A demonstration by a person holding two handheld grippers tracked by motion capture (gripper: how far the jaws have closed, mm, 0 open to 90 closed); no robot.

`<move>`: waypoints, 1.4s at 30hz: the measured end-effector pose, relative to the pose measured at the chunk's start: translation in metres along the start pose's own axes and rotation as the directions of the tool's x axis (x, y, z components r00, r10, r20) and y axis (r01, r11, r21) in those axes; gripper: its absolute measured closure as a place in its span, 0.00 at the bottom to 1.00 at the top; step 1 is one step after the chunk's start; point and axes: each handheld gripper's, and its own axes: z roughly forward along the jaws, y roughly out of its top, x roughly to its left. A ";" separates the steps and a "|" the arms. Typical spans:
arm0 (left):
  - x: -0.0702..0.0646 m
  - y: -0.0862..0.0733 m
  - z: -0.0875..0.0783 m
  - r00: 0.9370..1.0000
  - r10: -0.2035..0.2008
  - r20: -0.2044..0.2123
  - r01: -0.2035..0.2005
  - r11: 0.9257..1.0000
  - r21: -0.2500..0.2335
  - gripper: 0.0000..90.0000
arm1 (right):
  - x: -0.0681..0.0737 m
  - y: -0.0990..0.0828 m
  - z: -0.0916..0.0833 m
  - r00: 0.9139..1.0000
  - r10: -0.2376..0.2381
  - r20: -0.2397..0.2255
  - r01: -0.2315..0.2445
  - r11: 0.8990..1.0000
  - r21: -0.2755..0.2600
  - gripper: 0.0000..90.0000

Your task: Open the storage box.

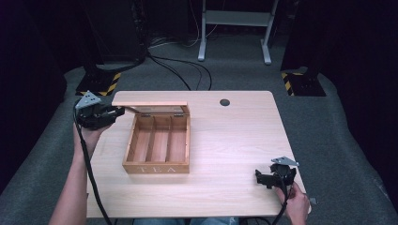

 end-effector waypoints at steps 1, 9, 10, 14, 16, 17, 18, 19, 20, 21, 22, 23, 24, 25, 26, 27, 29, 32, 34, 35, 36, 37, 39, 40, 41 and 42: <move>0.000 0.000 0.000 1.000 0.001 0.000 -0.001 1.000 0.000 0.69 | 0.000 0.000 0.000 1.000 0.000 0.000 0.000 1.000 0.000 0.00; 0.000 0.001 0.000 1.000 0.002 -0.002 -0.002 1.000 0.001 0.69 | 0.000 0.000 0.000 1.000 0.000 0.000 0.000 1.000 0.000 0.00; 0.000 0.001 0.000 1.000 0.002 -0.001 -0.002 1.000 0.001 0.69 | 0.000 0.000 0.000 1.000 0.000 0.000 0.000 1.000 0.000 0.00; 0.000 0.001 0.001 1.000 0.000 -0.003 0.000 1.000 0.001 0.69 | 0.000 0.000 0.000 1.000 0.000 0.000 0.000 1.000 0.000 0.00; 0.000 0.001 0.000 1.000 0.000 -0.001 0.000 1.000 0.004 0.69 | 0.000 0.000 0.000 1.000 0.000 0.000 0.000 1.000 0.000 0.00; 0.000 0.001 0.000 1.000 0.000 -0.001 0.000 1.000 0.005 0.69 | 0.000 0.000 0.000 1.000 0.000 0.000 0.000 1.000 0.000 0.00; 0.000 0.001 0.000 1.000 0.000 -0.001 0.000 1.000 0.005 0.69 | 0.000 0.000 0.000 1.000 0.000 0.000 0.000 1.000 0.000 0.00; 0.000 0.001 0.000 1.000 0.000 -0.001 0.000 1.000 0.004 0.69 | 0.000 0.000 0.000 1.000 0.000 0.000 0.000 1.000 0.000 0.00; 0.000 0.001 0.000 1.000 0.002 0.001 -0.002 1.000 0.006 0.69 | 0.000 0.000 0.000 1.000 0.000 0.000 0.000 1.000 0.000 0.00; 0.000 0.001 0.000 1.000 0.001 0.000 -0.001 1.000 0.003 0.69 | 0.000 0.000 0.000 1.000 0.000 0.000 0.000 1.000 0.000 0.00; 0.000 0.001 0.000 1.000 0.002 0.002 -0.002 1.000 0.008 0.69 | 0.000 0.000 0.000 1.000 0.000 0.000 0.000 1.000 0.000 0.00; -0.001 0.000 0.000 1.000 0.002 -0.001 -0.002 1.000 0.005 0.69 | 0.000 0.000 0.000 1.000 0.000 0.000 0.000 1.000 0.000 0.00; -0.001 -0.001 -0.001 1.000 0.002 0.000 -0.002 1.000 0.007 0.69 | 0.000 0.000 0.000 1.000 0.000 0.000 0.000 1.000 0.000 0.00; -0.002 -0.002 -0.001 1.000 0.003 -0.003 -0.003 1.000 0.003 0.69 | 0.000 0.000 0.000 1.000 0.000 0.000 0.000 1.000 0.000 0.00; -0.002 -0.003 -0.002 1.000 0.003 0.001 -0.003 1.000 0.005 0.69 | 0.000 0.000 0.000 1.000 0.000 0.000 0.000 1.000 0.000 0.00; -0.003 -0.005 -0.002 1.000 0.001 0.003 -0.001 1.000 0.000 0.69 | 0.000 0.000 0.000 1.000 0.000 0.000 0.000 1.000 0.000 0.00; -0.003 -0.008 -0.004 1.000 0.001 0.009 -0.001 1.000 0.001 0.69 | 0.000 0.000 0.000 1.000 0.000 0.000 0.000 1.000 0.000 0.00; -0.006 -0.013 -0.005 1.000 0.004 0.011 -0.004 1.000 0.000 0.68 | 0.000 0.000 0.000 1.000 0.000 0.000 0.000 1.000 0.000 0.00; -0.007 -0.016 -0.006 1.000 0.002 0.013 -0.001 1.000 -0.004 0.68 | 0.000 0.000 0.000 1.000 0.000 0.000 0.000 1.000 0.000 0.00; -0.008 -0.018 -0.007 1.000 0.006 0.014 -0.006 1.000 -0.001 0.67 | 0.000 0.000 0.000 1.000 0.000 0.000 0.000 1.000 0.000 0.00; -0.010 -0.020 -0.007 1.000 0.006 0.012 -0.006 1.000 -0.001 0.67 | 0.000 0.000 0.000 1.000 0.000 0.000 0.000 1.000 0.000 0.00; -0.010 -0.021 -0.007 1.000 0.011 0.012 -0.011 1.000 -0.001 0.66 | 0.000 0.000 0.000 1.000 0.000 0.000 0.000 1.000 0.000 0.00; -0.012 -0.025 -0.008 1.000 0.011 0.016 -0.011 1.000 0.001 0.65 | 0.000 0.000 0.000 1.000 0.000 0.000 0.000 1.000 0.000 0.00; -0.013 -0.027 -0.008 1.000 0.013 0.015 -0.013 1.000 0.000 0.65 | 0.000 0.000 0.000 1.000 0.000 0.000 0.000 1.000 0.000 0.00; -0.014 -0.029 -0.009 1.000 0.010 0.013 -0.010 1.000 -0.006 0.65 | 0.000 0.000 0.000 1.000 0.000 0.000 0.000 1.000 0.000 0.00; -0.015 -0.031 -0.009 1.000 0.008 0.015 -0.008 1.000 -0.004 0.64 | 0.000 0.000 0.000 1.000 0.000 0.000 0.000 1.000 0.000 0.00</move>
